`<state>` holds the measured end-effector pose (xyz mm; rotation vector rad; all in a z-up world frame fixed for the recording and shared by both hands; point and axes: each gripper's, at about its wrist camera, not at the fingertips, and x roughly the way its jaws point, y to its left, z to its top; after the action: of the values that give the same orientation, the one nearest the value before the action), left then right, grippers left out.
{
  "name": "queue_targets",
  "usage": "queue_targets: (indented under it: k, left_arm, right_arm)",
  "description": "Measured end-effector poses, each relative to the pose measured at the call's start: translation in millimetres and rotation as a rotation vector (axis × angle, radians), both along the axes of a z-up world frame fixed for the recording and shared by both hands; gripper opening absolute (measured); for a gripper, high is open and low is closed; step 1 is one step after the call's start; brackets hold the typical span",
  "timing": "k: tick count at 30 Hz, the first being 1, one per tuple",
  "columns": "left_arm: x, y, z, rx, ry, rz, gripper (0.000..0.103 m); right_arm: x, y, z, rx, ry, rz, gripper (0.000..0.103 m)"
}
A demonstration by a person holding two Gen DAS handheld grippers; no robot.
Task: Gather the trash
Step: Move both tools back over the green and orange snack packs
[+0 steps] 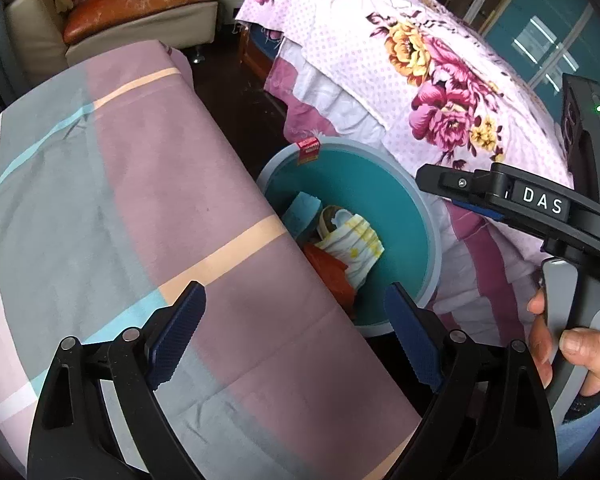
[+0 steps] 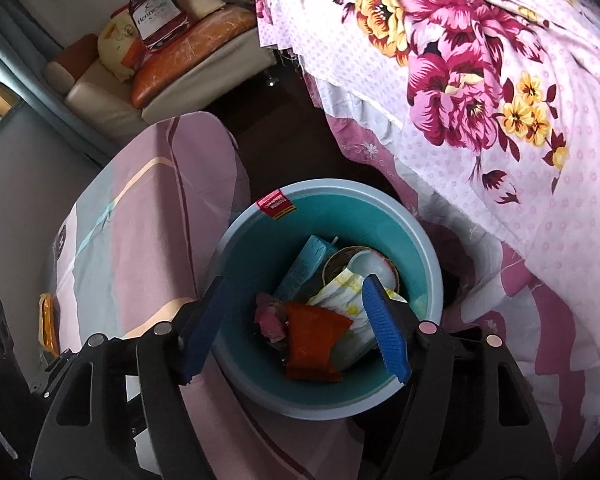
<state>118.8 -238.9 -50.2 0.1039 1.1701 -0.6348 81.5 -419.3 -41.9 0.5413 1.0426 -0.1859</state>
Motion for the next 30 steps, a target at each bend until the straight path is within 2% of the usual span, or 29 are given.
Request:
queue_targets:
  k: [8,17,24,30]
  left_arm:
    - [-6,25,12,-0.029,-0.019,0.028,0.092]
    - [-8,85,24,-0.071,-0.034,0.116,0.092]
    - [-7,159,30,-0.091,-0.046,0.235,0.092]
    - [-7,237,32,-0.046,-0.083,0.330,0.092]
  right_arm:
    - [0,24,14,-0.010,0.002,0.029,0.073]
    - [7,68,33,-0.039,0.011,0.092,0.075]
    - [21,124,44,-0.048,0.020,0.186,0.075]
    - [41,191,51,-0.055,0.020,0.305,0.075]
